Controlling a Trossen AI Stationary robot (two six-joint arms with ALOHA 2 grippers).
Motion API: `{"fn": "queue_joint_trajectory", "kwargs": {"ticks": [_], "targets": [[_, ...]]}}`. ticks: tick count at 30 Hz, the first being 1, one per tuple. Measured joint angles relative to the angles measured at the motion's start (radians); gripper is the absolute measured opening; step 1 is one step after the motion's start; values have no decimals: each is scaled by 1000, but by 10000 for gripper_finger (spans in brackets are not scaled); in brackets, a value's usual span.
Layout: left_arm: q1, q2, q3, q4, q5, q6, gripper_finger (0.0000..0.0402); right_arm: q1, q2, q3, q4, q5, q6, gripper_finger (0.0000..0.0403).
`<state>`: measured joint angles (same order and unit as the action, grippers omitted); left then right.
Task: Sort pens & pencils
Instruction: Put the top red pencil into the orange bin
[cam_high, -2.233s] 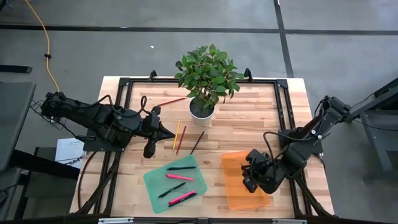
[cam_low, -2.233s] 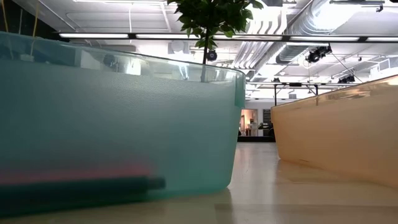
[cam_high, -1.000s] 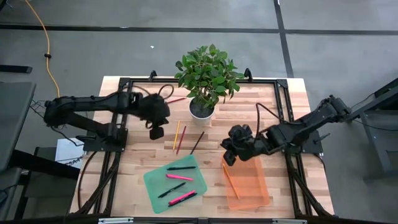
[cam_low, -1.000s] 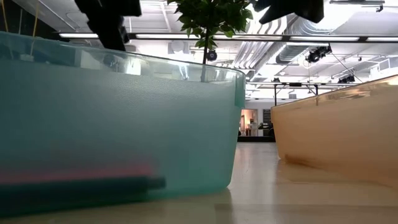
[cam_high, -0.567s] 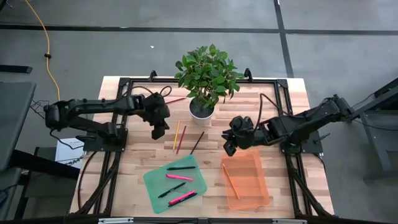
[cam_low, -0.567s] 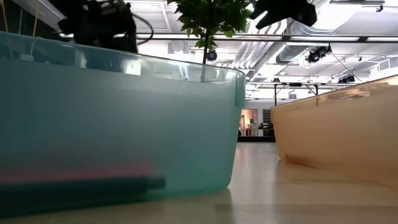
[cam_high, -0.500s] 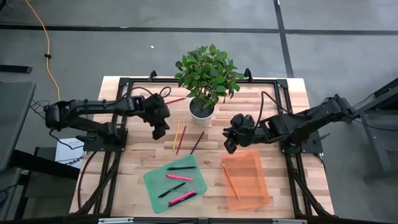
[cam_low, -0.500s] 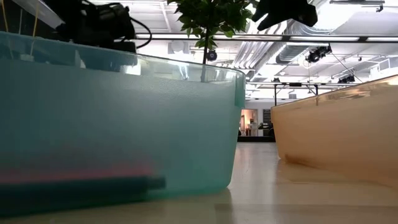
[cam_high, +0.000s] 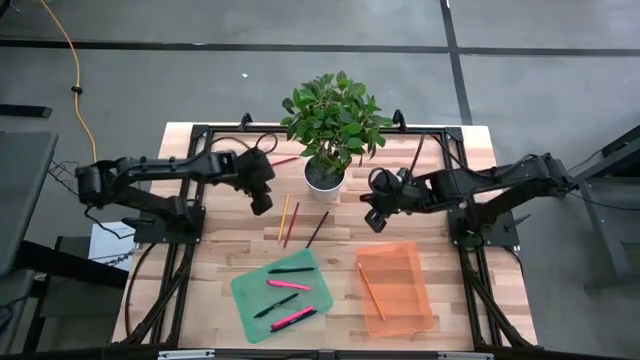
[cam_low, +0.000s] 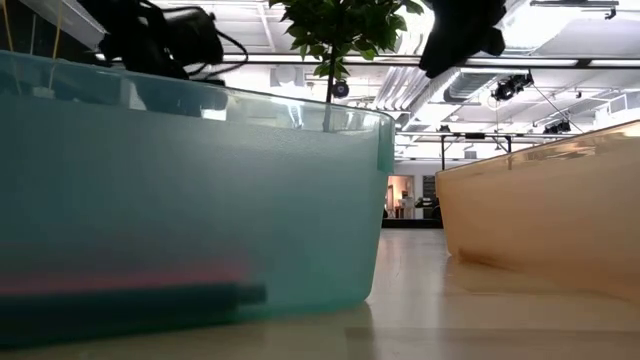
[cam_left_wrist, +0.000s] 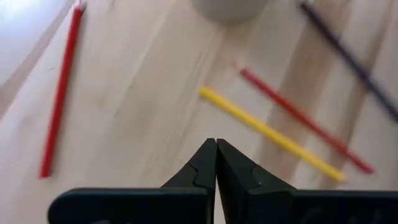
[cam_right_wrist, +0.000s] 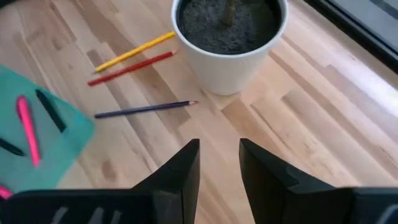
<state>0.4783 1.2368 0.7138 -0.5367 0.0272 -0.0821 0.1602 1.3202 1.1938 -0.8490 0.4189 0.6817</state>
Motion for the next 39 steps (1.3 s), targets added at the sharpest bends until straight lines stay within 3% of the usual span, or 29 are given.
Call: {"fn": "queue_joint_trajectory", "kwargs": {"ticks": [5, 13, 22, 31, 39], "targets": [[88, 136, 88, -154, -1, 123, 1, -60, -9, 0, -10, -56, -89, 103], [166, 204, 253, -159, -82, 331, 1, -133, -47, 0, -58, -76, -130, 103], [337, 276, 262, -173, 12, 433, 1, -187, -159, -93, -19, -106, -127, 103], [353, 300, 262, -172, 56, 487, 1, -225, -337, -270, 117, -197, -29, 103], [369, 403, 371, -281, 33, 549, 1, -263, -359, -301, 132, -219, -45, 103]]}}
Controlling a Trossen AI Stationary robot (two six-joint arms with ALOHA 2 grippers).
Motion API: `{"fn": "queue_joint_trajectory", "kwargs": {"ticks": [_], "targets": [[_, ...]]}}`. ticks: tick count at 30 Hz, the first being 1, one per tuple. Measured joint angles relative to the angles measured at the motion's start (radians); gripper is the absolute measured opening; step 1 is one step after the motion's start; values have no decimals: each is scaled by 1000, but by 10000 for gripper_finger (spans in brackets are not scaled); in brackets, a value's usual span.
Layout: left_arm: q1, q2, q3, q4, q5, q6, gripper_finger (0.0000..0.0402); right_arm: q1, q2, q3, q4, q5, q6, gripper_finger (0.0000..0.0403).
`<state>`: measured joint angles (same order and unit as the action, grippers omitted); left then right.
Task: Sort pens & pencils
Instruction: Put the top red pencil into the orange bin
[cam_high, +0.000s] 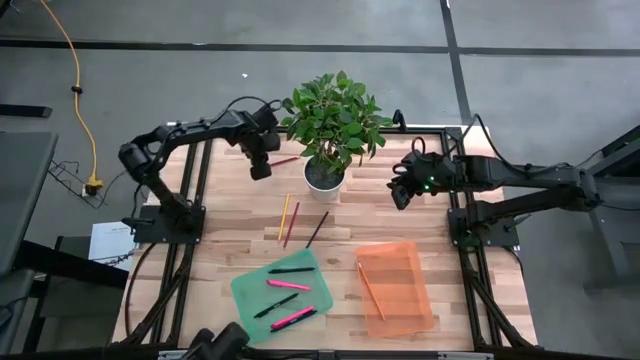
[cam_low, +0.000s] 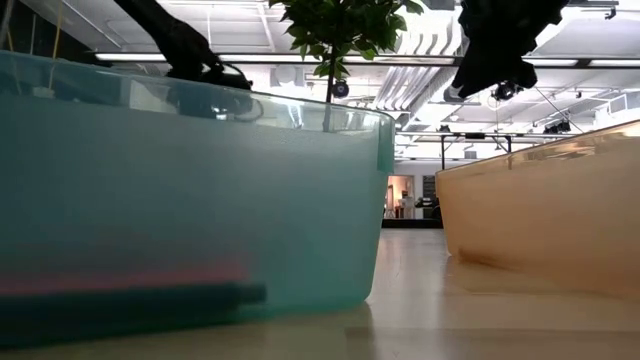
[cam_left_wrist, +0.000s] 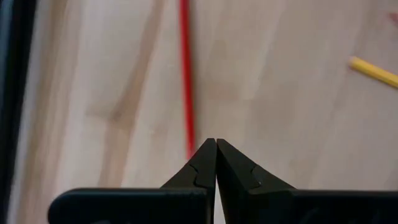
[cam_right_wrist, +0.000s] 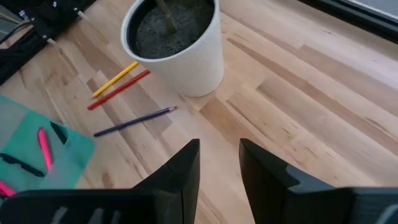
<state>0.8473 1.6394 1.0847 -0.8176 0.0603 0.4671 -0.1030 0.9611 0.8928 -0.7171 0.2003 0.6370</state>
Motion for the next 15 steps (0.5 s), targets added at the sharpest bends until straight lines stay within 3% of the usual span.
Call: {"fn": "queue_joint_trajectory", "kwargs": {"ticks": [7, 15], "targets": [[16, 135, 151, -86, -8, 50, 1, -11, 0, 0, 2, -18, -13, 103], [17, 196, 186, -119, 49, 54, 1, -8, 0, 0, 1, -18, -27, 103]]}}
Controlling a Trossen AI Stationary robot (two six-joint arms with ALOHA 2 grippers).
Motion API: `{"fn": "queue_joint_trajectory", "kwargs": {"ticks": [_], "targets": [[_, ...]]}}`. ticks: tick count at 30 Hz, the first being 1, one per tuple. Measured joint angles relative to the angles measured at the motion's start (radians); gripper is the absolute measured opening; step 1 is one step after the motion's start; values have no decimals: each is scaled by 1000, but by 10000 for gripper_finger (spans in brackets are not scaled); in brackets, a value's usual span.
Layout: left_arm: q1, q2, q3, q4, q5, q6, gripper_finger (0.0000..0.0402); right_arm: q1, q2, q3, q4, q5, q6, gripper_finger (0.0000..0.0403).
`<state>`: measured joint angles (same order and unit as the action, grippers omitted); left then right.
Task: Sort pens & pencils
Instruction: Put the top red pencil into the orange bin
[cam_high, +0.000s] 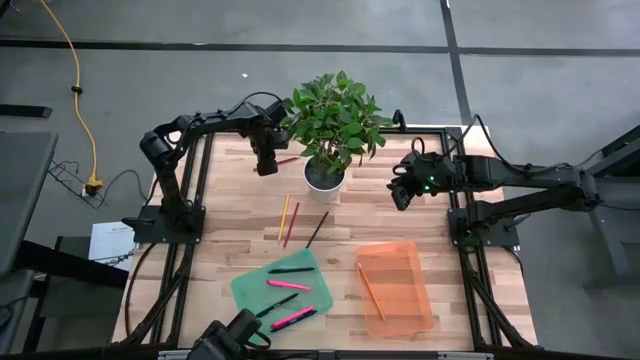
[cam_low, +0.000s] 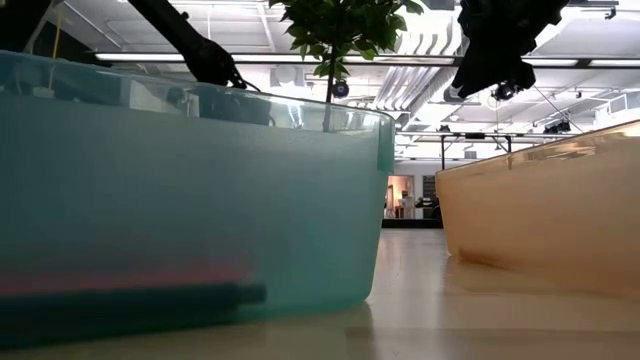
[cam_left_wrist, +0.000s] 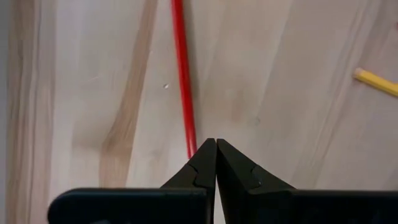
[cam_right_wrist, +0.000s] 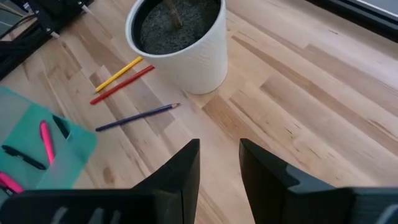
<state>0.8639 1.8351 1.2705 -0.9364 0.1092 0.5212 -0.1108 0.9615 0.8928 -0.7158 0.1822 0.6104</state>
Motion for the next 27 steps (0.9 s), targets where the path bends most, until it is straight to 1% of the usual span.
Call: {"fn": "queue_joint_trajectory", "kwargs": {"ticks": [4, 6, 10, 13, 16, 22, 27], "targets": [[0, 0, 0, -16, 13, 19, 2, 0, 0, 0, 0, 0, -10, 103], [0, 0, 0, -20, 19, 25, 9, 0, 0, 0, 0, 0, -13, 103], [0, 0, 0, -22, 24, 25, 45, 0, 0, 0, 0, 0, -13, 103], [0, 0, 0, -21, 11, 24, 77, 0, 0, 0, 0, 0, -13, 103], [0, 0, 0, -21, -21, 18, 97, 0, 0, 0, 1, 1, -16, 103], [1, 5, 0, -18, -29, 6, 106, 0, 0, 0, 3, 1, -28, 103], [1, 50, 0, -35, -17, -3, 106, 0, 0, 0, 3, 1, -35, 103]]}}
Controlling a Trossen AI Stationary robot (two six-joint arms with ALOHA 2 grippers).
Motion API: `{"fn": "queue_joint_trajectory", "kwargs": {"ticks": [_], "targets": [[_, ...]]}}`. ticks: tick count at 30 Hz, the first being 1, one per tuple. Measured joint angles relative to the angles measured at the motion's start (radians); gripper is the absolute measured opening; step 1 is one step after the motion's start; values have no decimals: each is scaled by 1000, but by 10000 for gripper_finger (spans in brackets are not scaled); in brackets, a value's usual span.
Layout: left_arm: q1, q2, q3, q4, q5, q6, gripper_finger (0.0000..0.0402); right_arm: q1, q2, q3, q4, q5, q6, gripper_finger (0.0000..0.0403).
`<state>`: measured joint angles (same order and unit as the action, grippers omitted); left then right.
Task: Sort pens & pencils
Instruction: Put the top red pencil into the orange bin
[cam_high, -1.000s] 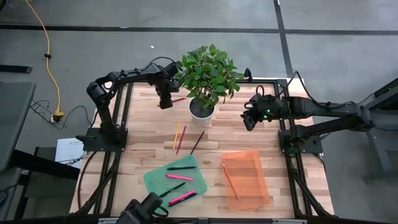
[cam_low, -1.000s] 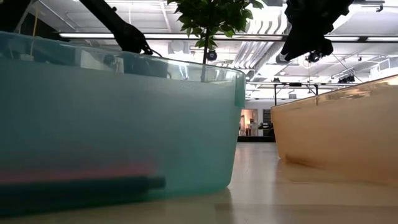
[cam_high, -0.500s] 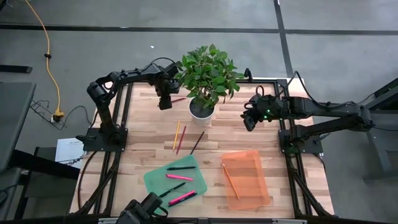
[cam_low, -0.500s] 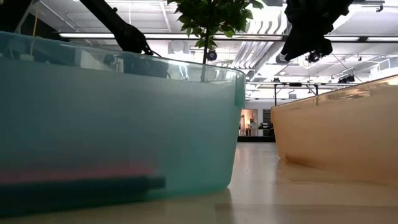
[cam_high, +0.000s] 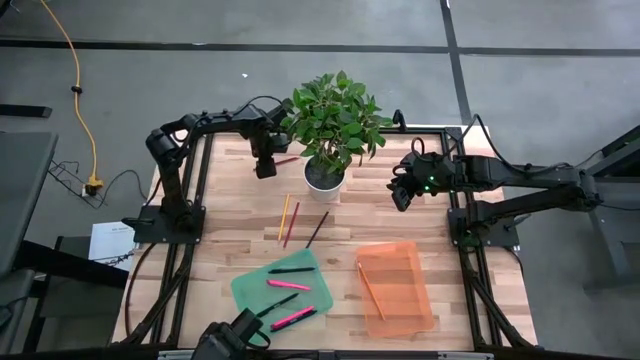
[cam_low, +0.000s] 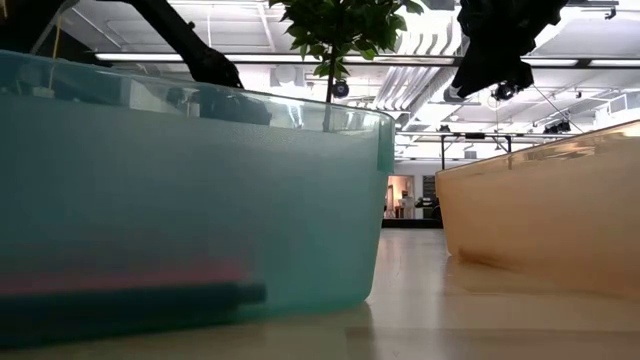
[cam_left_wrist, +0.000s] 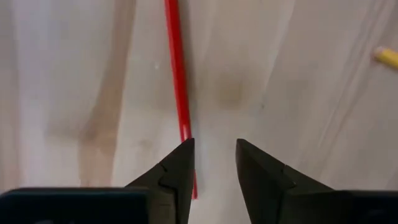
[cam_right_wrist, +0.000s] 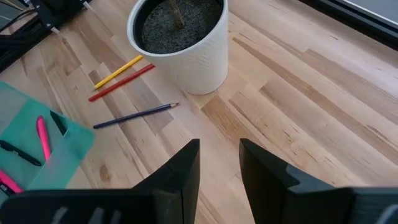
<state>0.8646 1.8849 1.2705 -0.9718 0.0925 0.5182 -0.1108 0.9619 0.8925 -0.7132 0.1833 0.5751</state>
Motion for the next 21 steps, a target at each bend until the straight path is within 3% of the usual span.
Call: {"fn": "queue_joint_trajectory", "kwargs": {"ticks": [21], "targets": [[59, 12, 0, 26, -18, -32, 106, 0, 0, 0, 0, 0, -8, 103]]}}
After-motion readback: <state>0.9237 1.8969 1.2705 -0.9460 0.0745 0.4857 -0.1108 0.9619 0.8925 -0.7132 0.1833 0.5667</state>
